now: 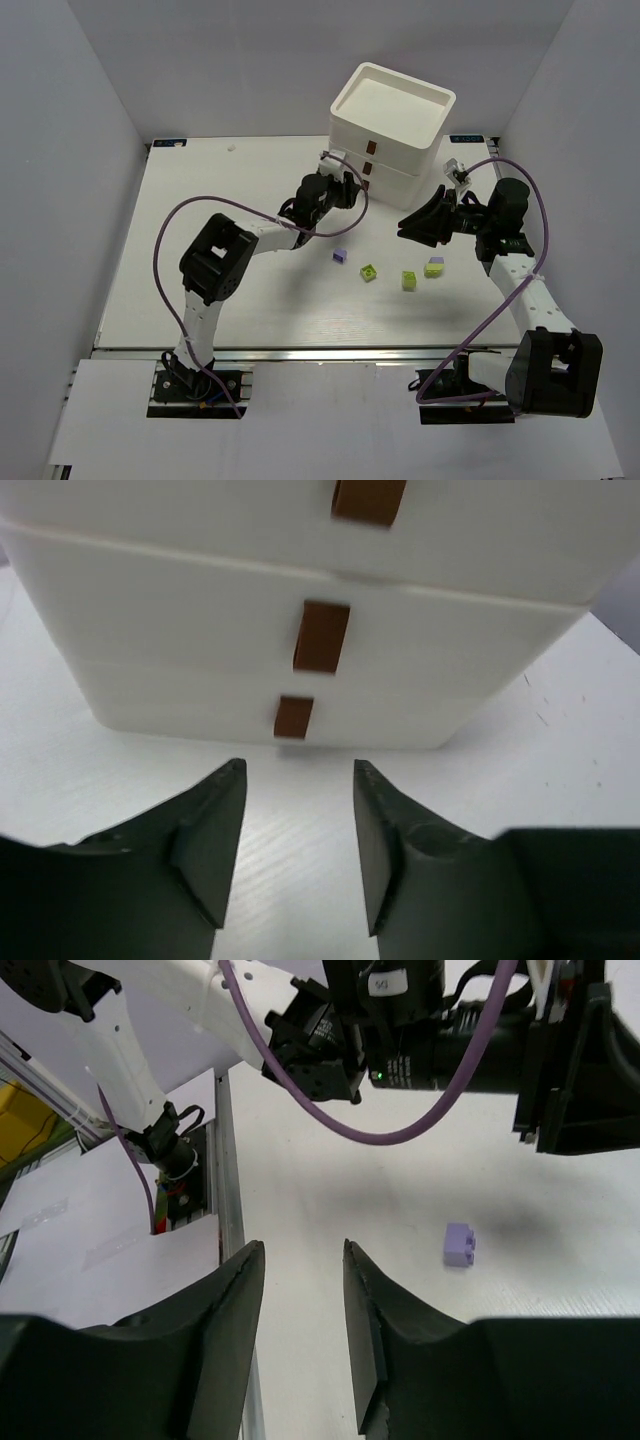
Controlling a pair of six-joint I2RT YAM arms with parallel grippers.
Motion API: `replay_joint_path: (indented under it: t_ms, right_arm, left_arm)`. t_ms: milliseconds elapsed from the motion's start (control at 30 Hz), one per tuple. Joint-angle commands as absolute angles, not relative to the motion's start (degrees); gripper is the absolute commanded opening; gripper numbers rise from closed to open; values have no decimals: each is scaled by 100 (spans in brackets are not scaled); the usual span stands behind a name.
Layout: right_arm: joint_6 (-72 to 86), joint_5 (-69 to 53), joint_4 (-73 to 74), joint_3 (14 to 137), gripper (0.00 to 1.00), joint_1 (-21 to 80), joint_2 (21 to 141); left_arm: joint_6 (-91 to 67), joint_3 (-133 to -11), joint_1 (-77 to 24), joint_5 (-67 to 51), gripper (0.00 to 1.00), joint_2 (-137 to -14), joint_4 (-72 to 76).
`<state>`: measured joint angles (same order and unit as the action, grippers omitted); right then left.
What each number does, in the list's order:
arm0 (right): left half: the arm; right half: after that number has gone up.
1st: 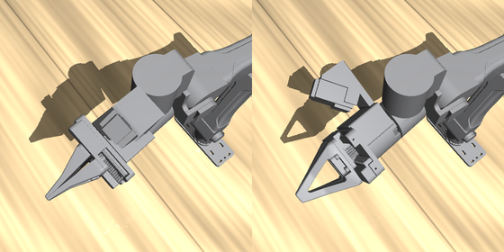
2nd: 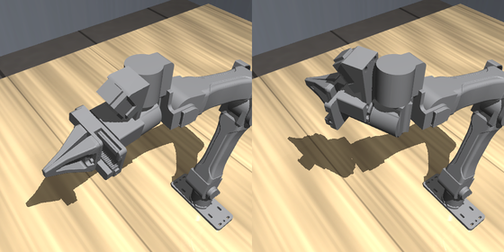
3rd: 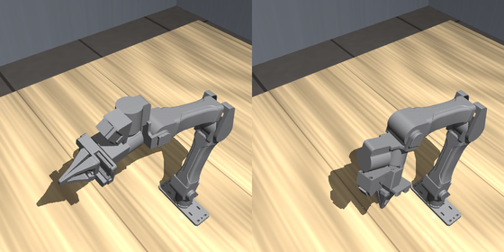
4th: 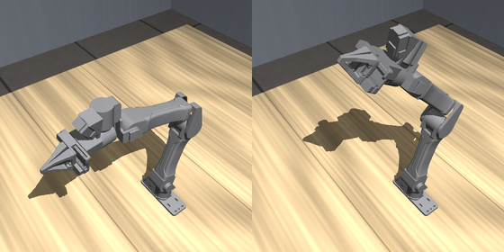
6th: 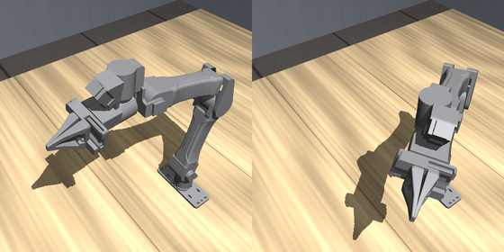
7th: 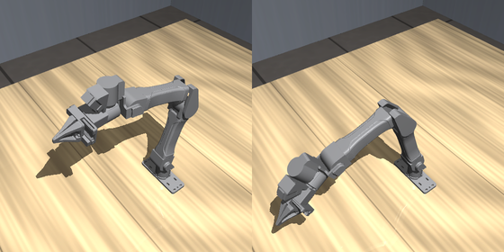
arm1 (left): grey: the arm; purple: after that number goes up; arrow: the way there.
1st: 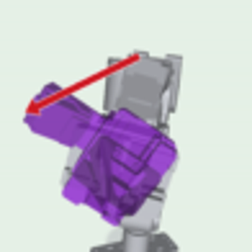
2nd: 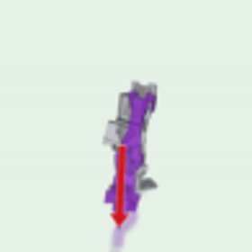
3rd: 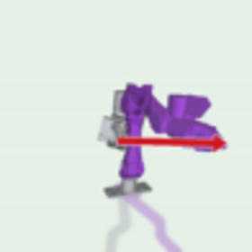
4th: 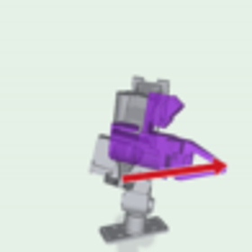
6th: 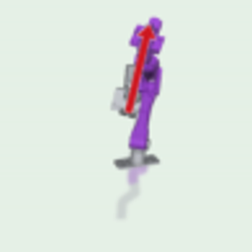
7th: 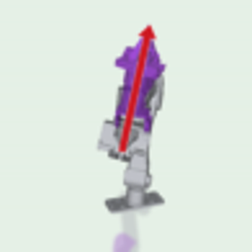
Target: Sort the legos into containers by color
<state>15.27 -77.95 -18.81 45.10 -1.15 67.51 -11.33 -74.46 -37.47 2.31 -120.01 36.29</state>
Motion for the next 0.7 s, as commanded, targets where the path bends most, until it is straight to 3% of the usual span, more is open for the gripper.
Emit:
replay_joint_path:
  t_ms: [0,333,667]
  right_arm:
    - [1283,-7726,-1723,4640,44,-141,6750]
    - [1195,-7708,-1617,4685,45,-132,6794]
    - [1169,-7708,-1582,4702,45,-132,6776]
  left_arm:
    - [-1055,-8197,-3762,176,58,-11979,3429]
    - [-1020,-9640,-3762,246,59,-12946,2813]
    - [-932,-10055,-3762,422,62,-13306,2566]
